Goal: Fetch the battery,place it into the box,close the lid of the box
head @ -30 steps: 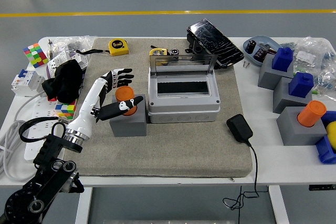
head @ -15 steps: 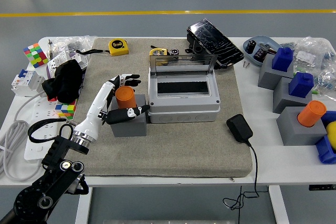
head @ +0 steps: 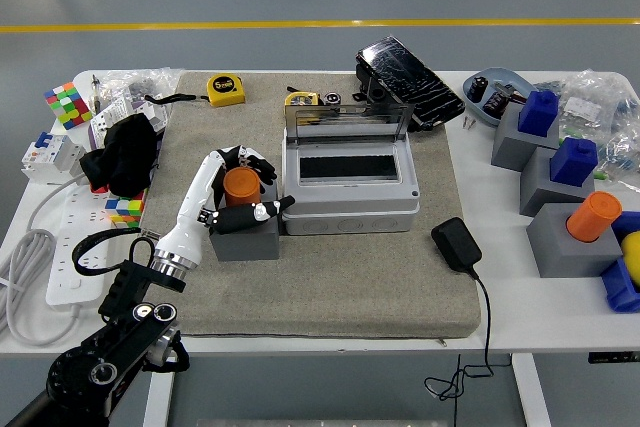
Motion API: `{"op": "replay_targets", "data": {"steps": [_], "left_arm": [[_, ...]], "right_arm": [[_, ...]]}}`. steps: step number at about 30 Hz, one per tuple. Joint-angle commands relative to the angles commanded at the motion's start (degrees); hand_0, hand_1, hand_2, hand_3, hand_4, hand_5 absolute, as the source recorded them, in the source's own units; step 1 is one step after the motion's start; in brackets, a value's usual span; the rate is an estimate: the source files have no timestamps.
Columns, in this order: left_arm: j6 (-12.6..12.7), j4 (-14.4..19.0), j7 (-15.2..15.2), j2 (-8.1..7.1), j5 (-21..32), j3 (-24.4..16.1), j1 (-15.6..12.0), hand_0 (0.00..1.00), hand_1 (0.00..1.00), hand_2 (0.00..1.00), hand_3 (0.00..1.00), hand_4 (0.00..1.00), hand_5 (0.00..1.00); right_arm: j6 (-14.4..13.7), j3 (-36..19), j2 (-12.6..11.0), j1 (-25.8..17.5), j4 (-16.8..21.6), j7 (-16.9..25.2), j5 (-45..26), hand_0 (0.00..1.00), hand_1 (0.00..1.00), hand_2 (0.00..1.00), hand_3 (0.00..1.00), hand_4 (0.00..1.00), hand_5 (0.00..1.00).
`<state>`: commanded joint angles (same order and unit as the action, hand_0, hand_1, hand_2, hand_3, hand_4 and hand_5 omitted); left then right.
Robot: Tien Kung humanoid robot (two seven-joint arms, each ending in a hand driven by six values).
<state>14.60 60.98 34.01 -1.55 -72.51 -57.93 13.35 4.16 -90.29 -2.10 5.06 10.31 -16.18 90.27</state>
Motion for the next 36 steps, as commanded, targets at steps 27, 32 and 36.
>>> {"op": "replay_targets", "data": {"steps": [27, 32, 36], "left_arm": [[2.5, -2.6, 3.0, 1.38, 6.1, 1.8, 2.6, 0.028, 0.027, 0.111, 0.17, 0.912, 0.002], [2.3, -1.1, 3.0, 1.16, 4.7, 1.8, 2.3, 0.028, 0.027, 0.111, 0.17, 0.912, 0.002], [2.0, 1.2, 3.0, 0.55, 3.2, 1.8, 2.5, 0.028, 0.024, 0.11, 0.168, 0.908, 0.002]], "right_arm": [[0.1, 0.1, 0.0, 0.0, 0.0, -0.1, 0.2, 0.635, 0.647, 0.672, 0.602, 0.99, 0.587], [0.0, 0.0, 0.0, -0.1, 0.0, -0.1, 0.3, 0.635, 0.647, 0.672, 0.602, 0.99, 0.587], [0.1, -0.2, 0.0, -0.1, 0.0, -0.1, 0.6, 0.636, 0.647, 0.672, 0.602, 0.99, 0.587]]}}
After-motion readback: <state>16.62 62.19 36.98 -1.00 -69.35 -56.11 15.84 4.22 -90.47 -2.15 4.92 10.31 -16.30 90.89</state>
